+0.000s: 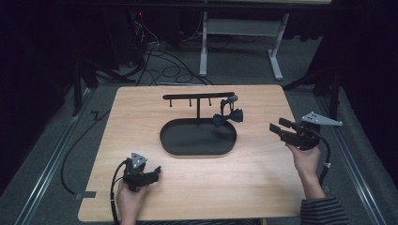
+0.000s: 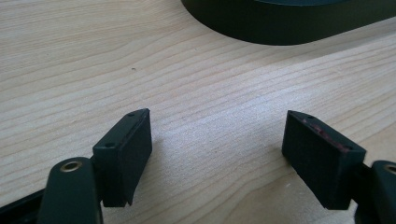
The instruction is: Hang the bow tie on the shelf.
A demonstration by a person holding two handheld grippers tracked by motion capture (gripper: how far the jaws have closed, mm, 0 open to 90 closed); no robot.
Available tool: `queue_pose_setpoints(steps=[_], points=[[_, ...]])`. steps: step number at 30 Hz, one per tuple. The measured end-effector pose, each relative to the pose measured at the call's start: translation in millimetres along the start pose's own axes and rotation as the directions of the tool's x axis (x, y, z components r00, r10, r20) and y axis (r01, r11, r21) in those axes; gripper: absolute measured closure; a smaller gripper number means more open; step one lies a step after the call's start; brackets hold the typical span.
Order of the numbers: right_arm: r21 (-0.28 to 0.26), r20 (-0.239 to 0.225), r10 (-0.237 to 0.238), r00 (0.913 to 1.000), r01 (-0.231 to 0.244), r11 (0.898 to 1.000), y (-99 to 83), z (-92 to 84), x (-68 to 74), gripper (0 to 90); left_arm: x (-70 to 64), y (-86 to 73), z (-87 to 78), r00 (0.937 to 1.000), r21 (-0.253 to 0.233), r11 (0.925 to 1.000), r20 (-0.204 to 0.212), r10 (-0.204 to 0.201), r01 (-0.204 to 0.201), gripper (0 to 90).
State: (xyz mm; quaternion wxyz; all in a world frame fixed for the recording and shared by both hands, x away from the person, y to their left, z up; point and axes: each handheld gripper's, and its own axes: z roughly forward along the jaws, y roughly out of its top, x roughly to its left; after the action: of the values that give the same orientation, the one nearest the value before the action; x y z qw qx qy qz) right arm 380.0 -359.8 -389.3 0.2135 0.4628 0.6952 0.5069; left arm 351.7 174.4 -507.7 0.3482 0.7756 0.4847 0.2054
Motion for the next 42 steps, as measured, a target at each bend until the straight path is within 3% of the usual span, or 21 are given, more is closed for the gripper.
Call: queue_pose_setpoints(steps=[17, 42], points=[[0.006, -0.014, 0.015, 0.9998, -0.015, 1.000, -17.6, -8.7, 2.3, 45.2, -0.1, -0.1, 0.1, 1.0000, -0.002, 1.0000, 0.000, -0.001, 0.001, 24.7], [0.037, -0.054, 0.034, 0.9980, -0.032, 0.999, -40.3, -5.1, 13.9, 45.4, 0.0, -0.1, 0.1, 1.0000, -0.002, 1.0000, 0.000, -0.001, 0.001, 24.7]])
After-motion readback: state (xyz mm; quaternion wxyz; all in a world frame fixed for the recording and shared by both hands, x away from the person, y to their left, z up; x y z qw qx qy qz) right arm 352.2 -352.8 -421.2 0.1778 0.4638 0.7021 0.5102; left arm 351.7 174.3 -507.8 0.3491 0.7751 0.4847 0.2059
